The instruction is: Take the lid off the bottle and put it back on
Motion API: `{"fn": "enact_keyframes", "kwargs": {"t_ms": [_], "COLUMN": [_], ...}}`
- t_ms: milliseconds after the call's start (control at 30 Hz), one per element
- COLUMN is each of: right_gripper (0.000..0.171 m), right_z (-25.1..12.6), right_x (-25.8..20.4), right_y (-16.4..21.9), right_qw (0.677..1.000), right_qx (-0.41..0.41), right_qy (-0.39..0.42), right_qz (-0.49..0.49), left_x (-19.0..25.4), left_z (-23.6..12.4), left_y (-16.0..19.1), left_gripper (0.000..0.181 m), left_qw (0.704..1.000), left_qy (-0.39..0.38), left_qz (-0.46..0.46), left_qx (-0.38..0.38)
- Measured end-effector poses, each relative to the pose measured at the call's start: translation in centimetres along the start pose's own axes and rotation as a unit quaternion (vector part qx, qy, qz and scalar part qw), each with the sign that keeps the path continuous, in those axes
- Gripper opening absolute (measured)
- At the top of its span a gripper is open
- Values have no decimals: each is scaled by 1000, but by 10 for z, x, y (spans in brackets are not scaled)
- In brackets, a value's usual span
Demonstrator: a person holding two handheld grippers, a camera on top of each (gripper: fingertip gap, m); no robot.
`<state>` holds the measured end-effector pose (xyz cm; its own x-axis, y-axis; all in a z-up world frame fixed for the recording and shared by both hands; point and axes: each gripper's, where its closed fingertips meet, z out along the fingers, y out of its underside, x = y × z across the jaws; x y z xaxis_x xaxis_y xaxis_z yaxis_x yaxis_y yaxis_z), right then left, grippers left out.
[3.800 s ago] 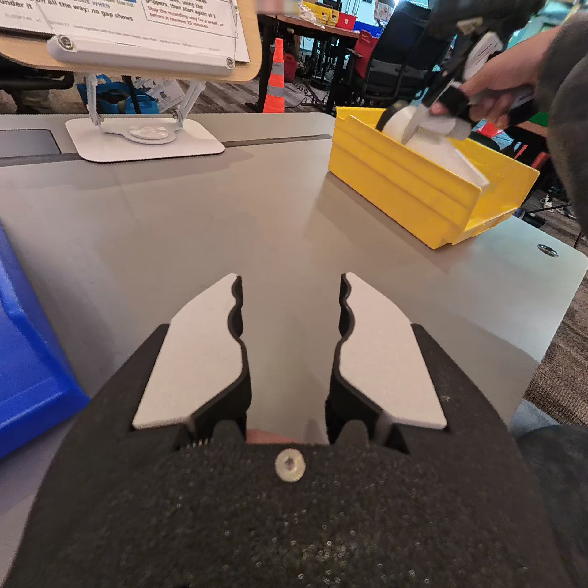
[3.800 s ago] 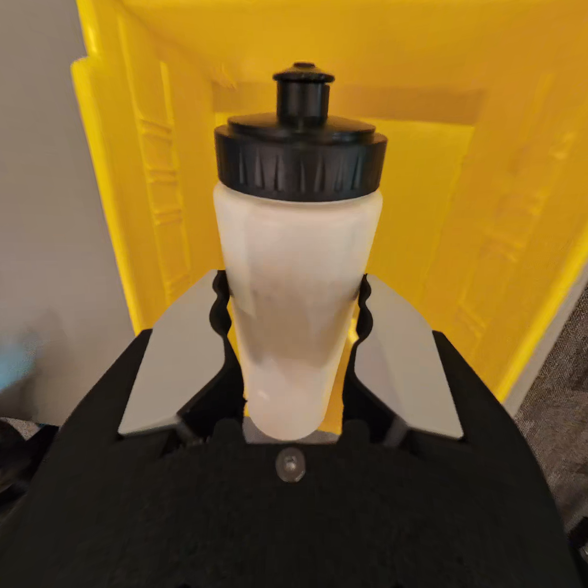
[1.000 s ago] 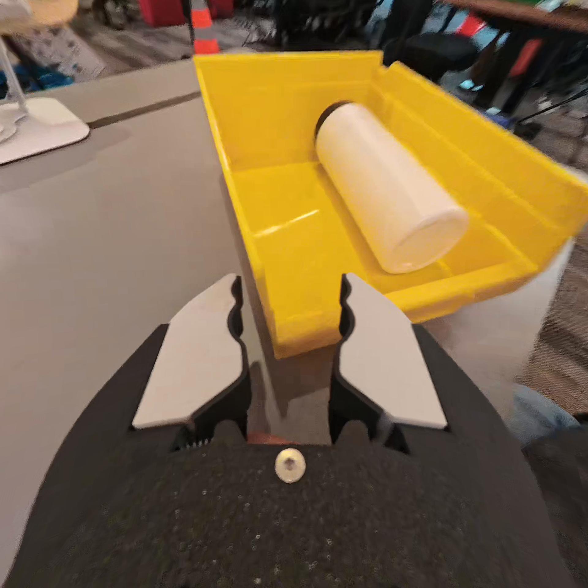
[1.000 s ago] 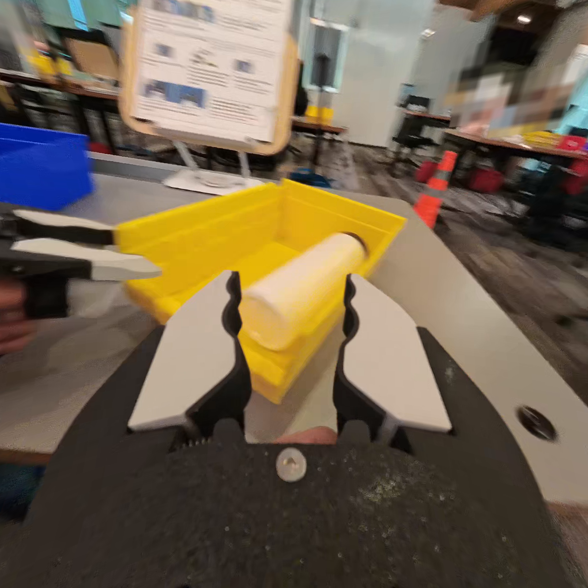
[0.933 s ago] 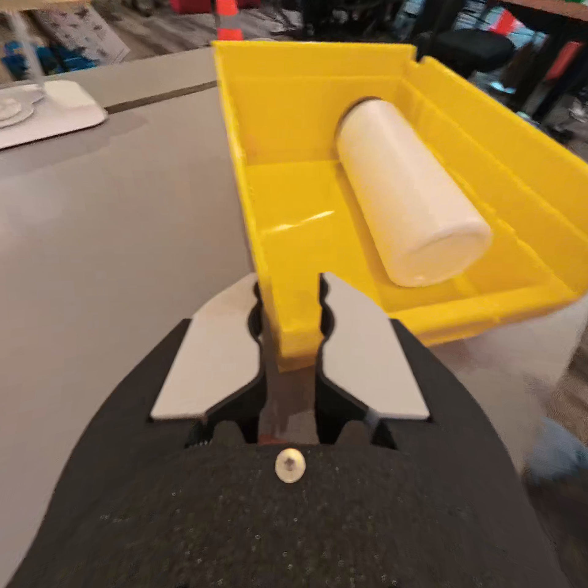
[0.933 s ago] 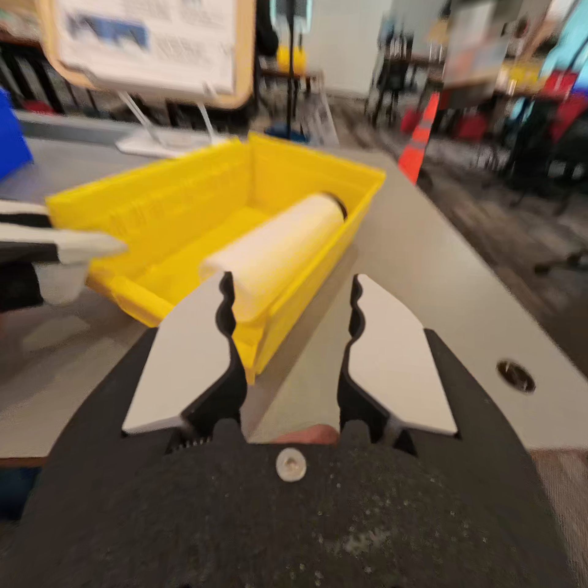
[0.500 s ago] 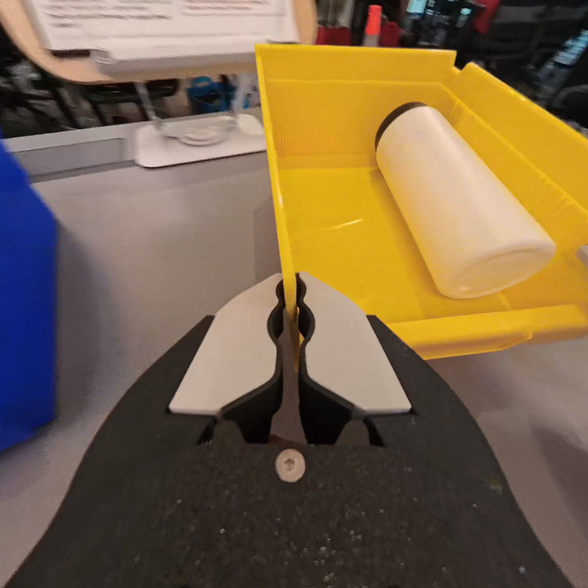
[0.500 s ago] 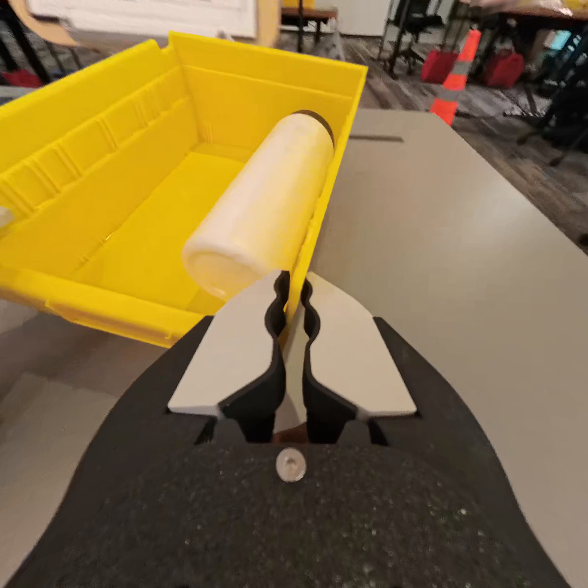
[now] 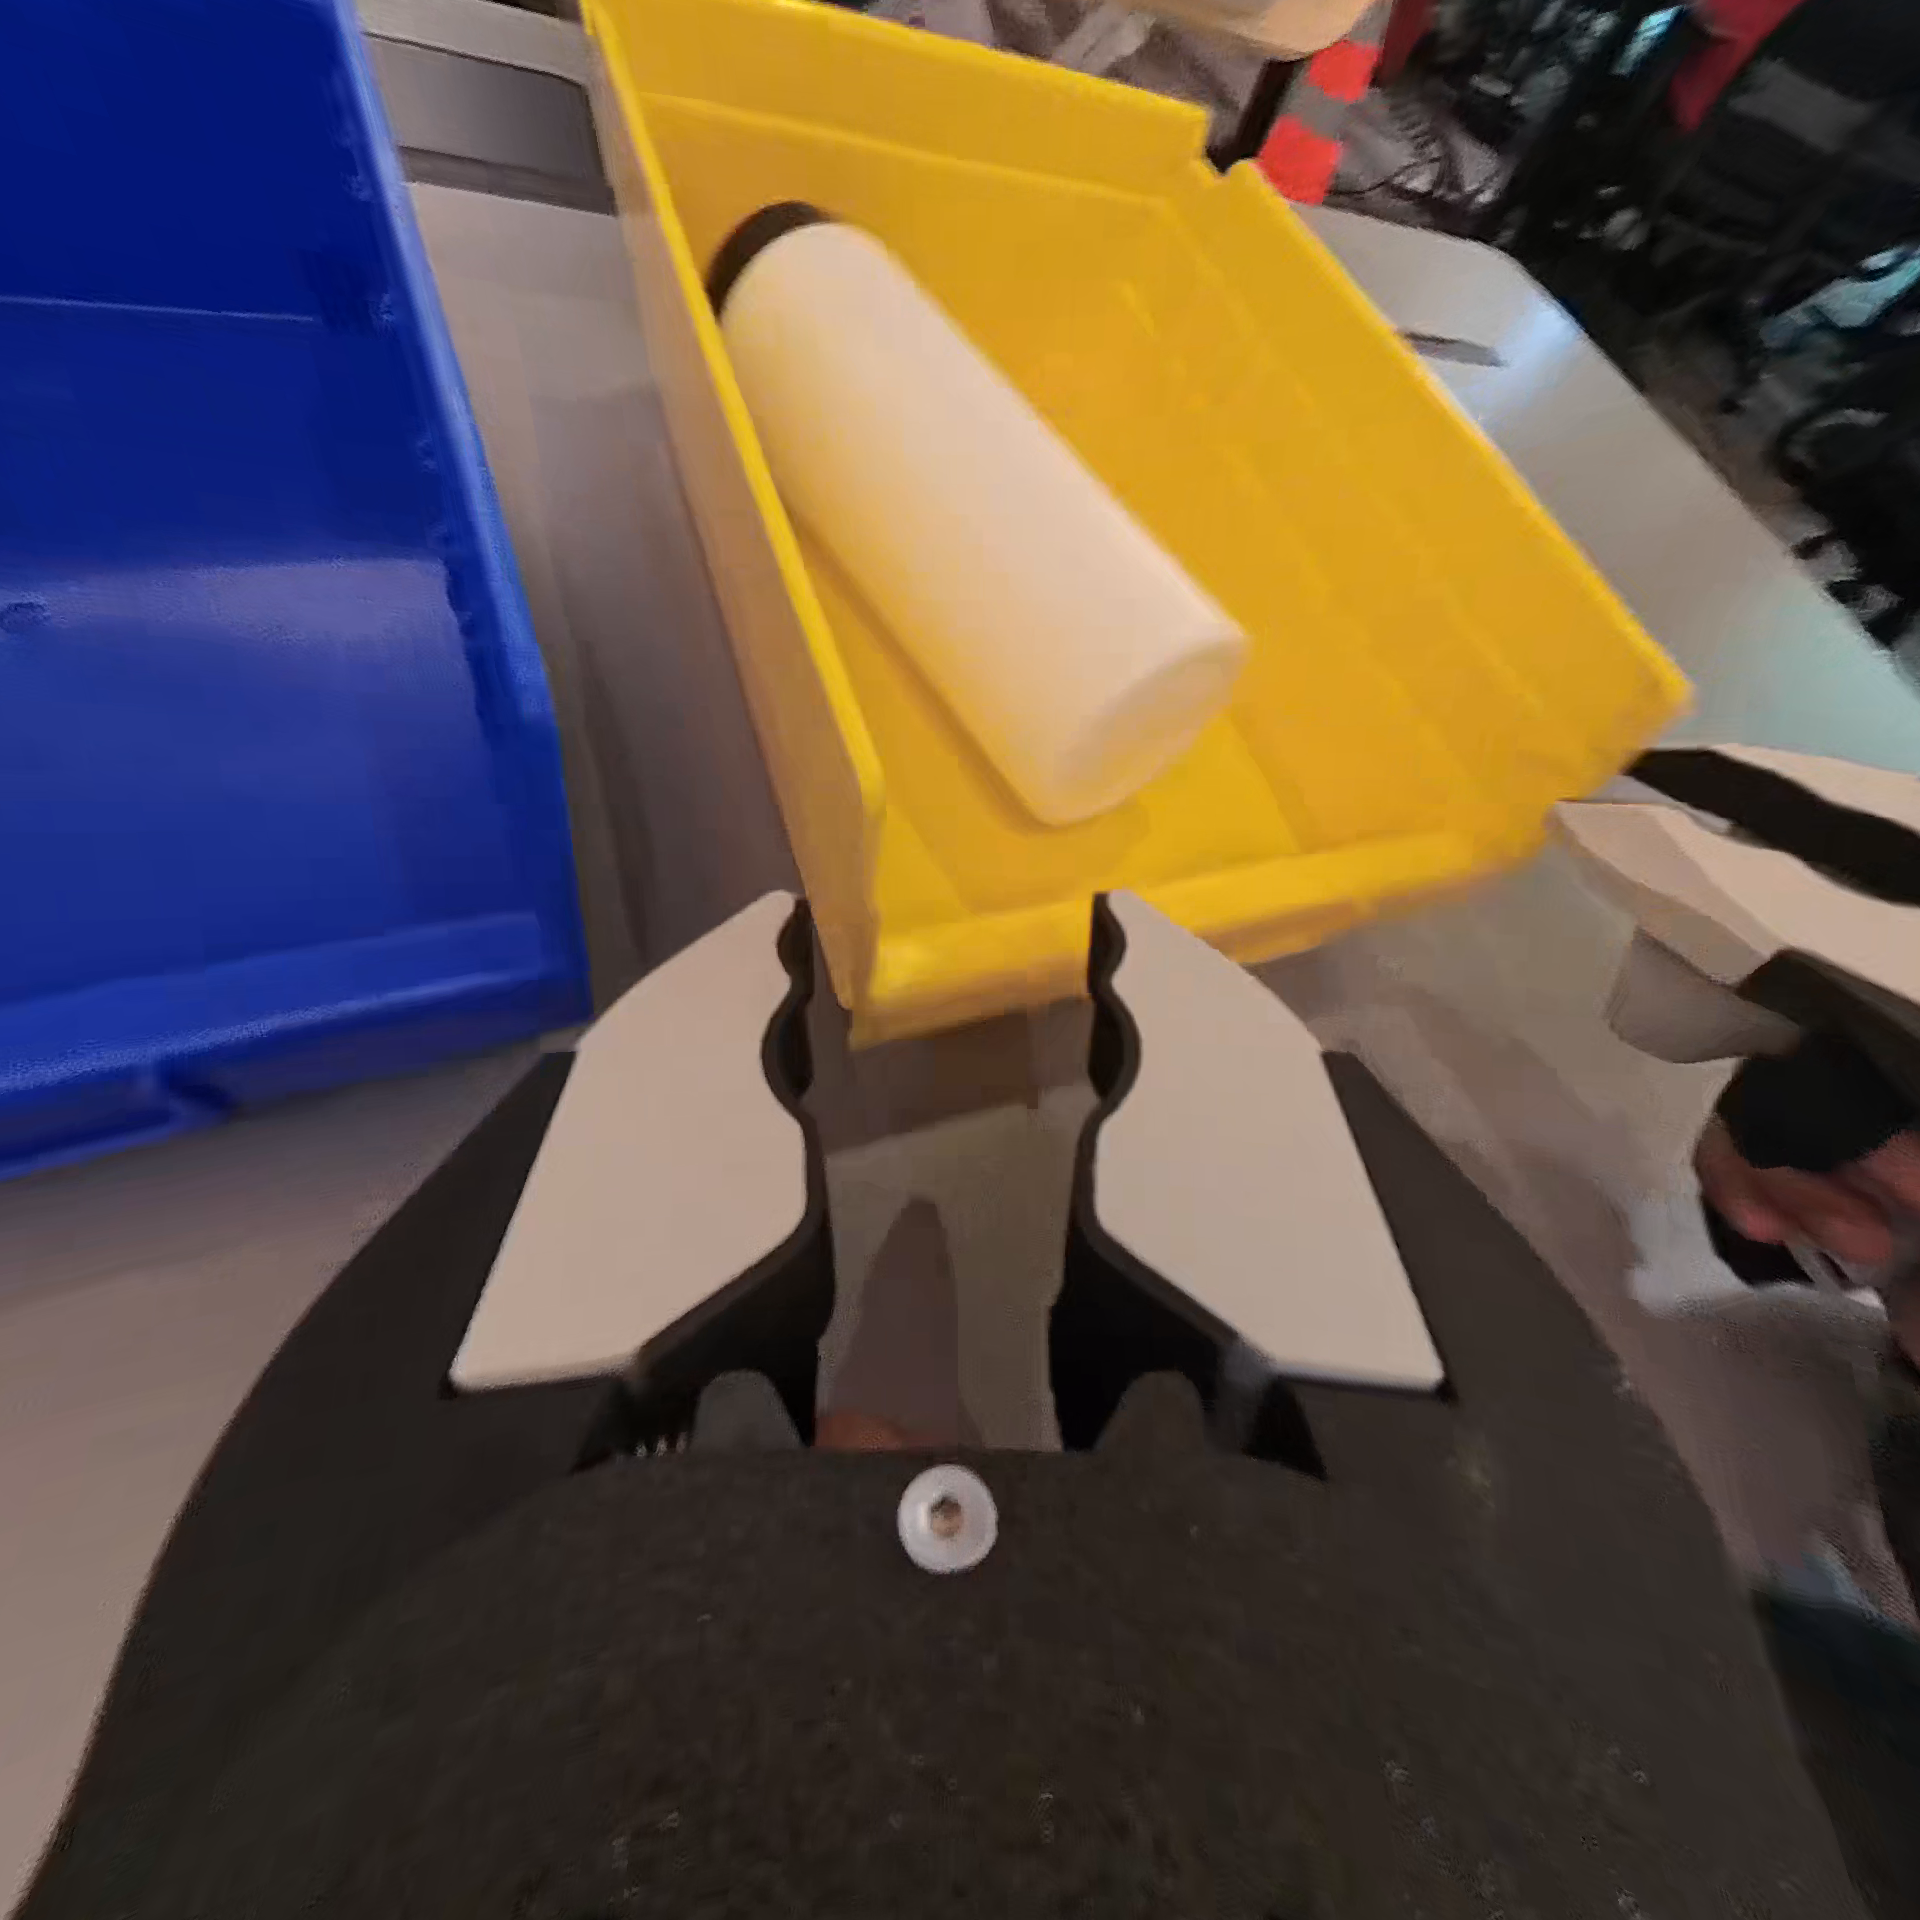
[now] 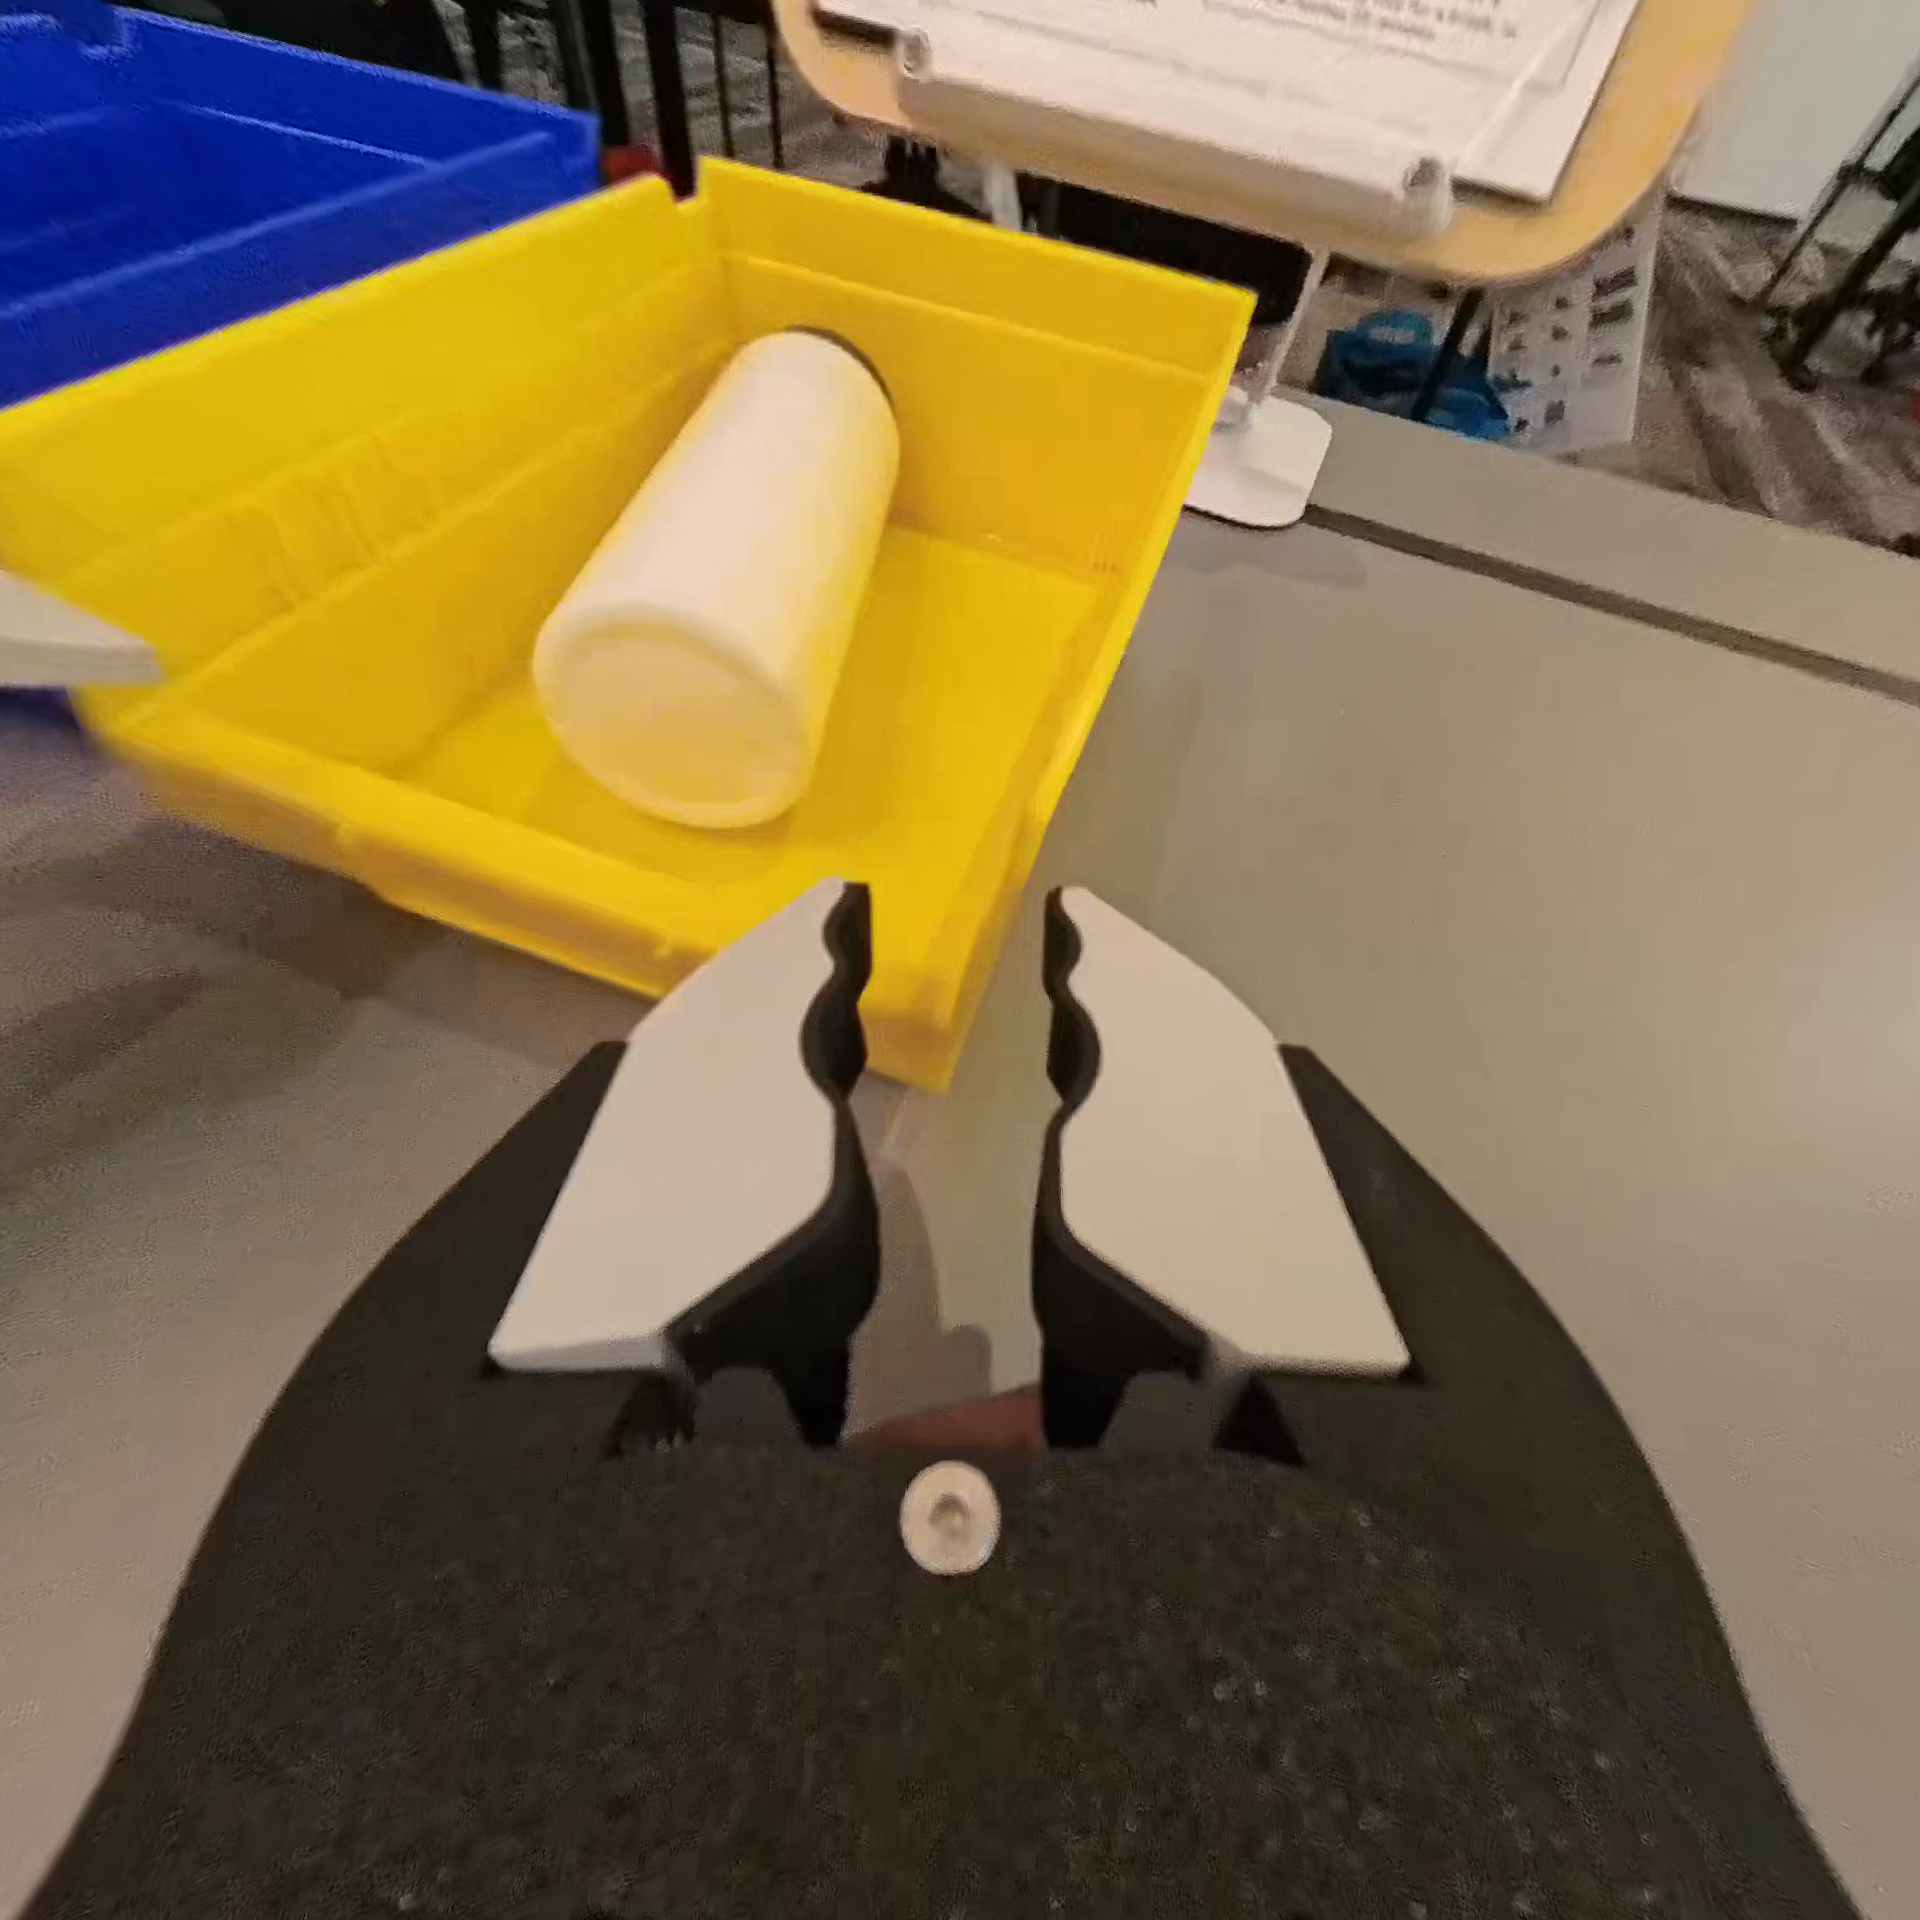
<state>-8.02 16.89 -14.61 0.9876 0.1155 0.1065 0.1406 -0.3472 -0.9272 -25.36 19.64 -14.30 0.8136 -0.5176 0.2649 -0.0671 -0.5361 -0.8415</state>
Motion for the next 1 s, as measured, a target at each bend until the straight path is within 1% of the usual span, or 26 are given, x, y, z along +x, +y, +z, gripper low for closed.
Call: {"fn": "enact_keyframes", "kwargs": {"t_ms": [67, 133, 200, 267, 333, 367, 400, 433, 467, 500, 533, 567, 600, 667, 733, 800, 867, 933, 967, 1000], "right_gripper": [33, 33, 30, 22, 22, 26, 32, 38, 43, 46, 48, 48, 49, 51, 53, 58, 62, 59, 54, 35], "right_z": [-32, -62, -83, -94, -99, -99, -99, -98, -96, -95, -92, -88, -82, -61, -40, -22, -7, 6, 11, 13], "right_x": [-12, -34, -54, -75, -100, -113, -126, -138, -149, -159, -168, -176, -184, -196, -210, -226, -235, -231, -224, -219], "right_y": [-4, -3, -3, -5, -10, -12, -11, -9, -5, -2, 1, 5, 10, 17, 12, -9, -28, -34, -36, -36], "right_qw": [998, 992, 983, 974, 965, 961, 956, 950, 946, 943, 941, 941, 942, 950, 956, 962, 968, 979, 985, 989], "right_qx": [38, 70, 100, 116, 117, 106, 85, 63, 43, 28, 17, 3, -17, -60, -83, -69, -46, -42, -38, -32], "right_qy": [-31, -84, -123, -163, -221, -250, -280, -304, -320, -331, -337, -339, -335, -302, -276, -265, -245, -199, -166, -144], "right_qz": [-38, -68, -97, -107, -78, -53, -32, -19, -11, -5, -4, -9, -21, -43, -49, -19, 5, -8, -19, -24], "left_x": [-4, -34, -91, -157, -210, -228, -237, -241, -239, -239, -246, -254, -253, -249, -232, -215, -197, -183, -178, -173], "left_z": [-33, -67, -100, -123, -125, -117, -103, -87, -72, -63, -60, -62, -64, -77, -91, -107, -124, -144, -154, -163], "left_y": [-3, -13, -31, -43, -43, -40, -34, -30, -28, -27, -28, -27, -24, -15, -2, 13, 27, 40, 46, 51], "left_gripper": [59, 68, 68, 70, 73, 76, 78, 78, 69, 44, 31, 7, 4, 2, 3, 5, 6, 6, 5, 5], "left_qw": [1000, 1000, 995, 983, 971, 971, 976, 982, 988, 991, 988, 984, 983, 976, 975, 975, 975, 974, 973, 973], "left_qy": [10, -18, -88, -170, -229, -235, -217, -185, -147, -125, -142, -170, -181, -218, -219, -217, -213, -218, -220, -219], "left_qz": [-7, -6, -11, -4, 7, 7, -5, -25, -42, -53, -59, -47, -26, -17, -24, -39, -59, -66, -66, -69], "left_qx": [5, 15, 52, 75, 60, 43, 21, 3, -6, -5, 7, 11, 8, -3, -8, -17, -10, 1, 6, 13]}}
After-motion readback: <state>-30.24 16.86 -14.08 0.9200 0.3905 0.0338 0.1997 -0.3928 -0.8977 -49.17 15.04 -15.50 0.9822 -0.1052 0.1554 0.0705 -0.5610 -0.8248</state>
